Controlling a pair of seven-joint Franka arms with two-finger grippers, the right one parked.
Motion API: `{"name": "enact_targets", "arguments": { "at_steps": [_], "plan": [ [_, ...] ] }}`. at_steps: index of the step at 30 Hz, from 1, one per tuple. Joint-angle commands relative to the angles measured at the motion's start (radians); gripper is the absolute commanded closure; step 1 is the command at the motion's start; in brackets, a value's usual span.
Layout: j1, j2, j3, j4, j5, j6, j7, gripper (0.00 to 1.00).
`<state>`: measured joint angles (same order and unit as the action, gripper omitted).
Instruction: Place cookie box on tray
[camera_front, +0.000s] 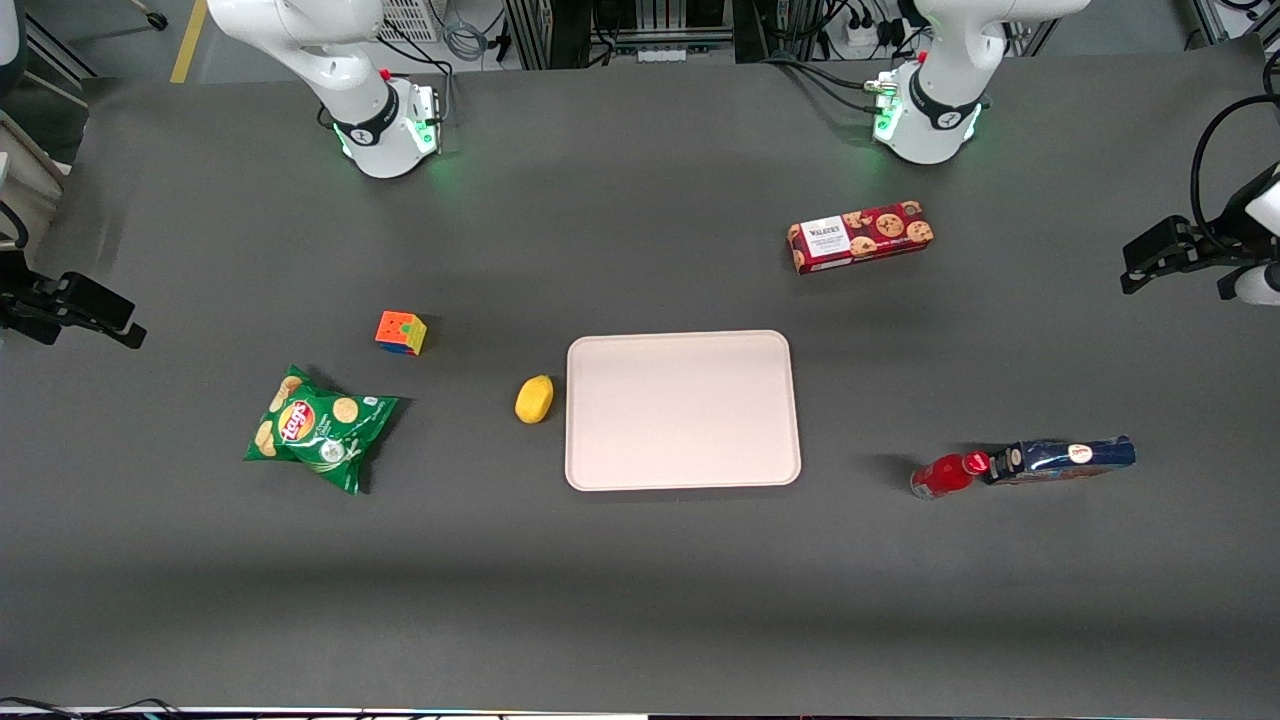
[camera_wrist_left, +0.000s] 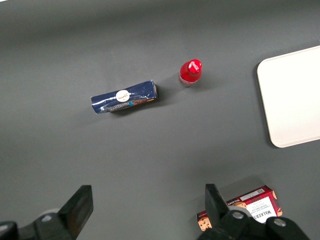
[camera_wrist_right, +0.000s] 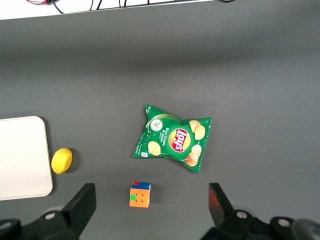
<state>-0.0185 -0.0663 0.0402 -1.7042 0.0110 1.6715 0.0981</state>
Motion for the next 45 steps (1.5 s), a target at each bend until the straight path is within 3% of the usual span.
{"name": "enact_targets", "arguments": {
  "at_steps": [1,17,30,38,45],
  "plan": [
    [0.009,0.016,0.000,0.029,0.001,-0.026,-0.028,0.00],
    [0.015,0.014,0.009,0.034,0.006,-0.075,-0.066,0.00],
    [0.015,0.025,0.012,0.251,0.064,-0.275,-0.507,0.00],
    [0.020,0.088,0.012,0.308,0.060,-0.260,-0.857,0.00],
    [0.032,0.193,0.012,0.304,0.044,-0.196,-0.998,0.00]
  ]
}}
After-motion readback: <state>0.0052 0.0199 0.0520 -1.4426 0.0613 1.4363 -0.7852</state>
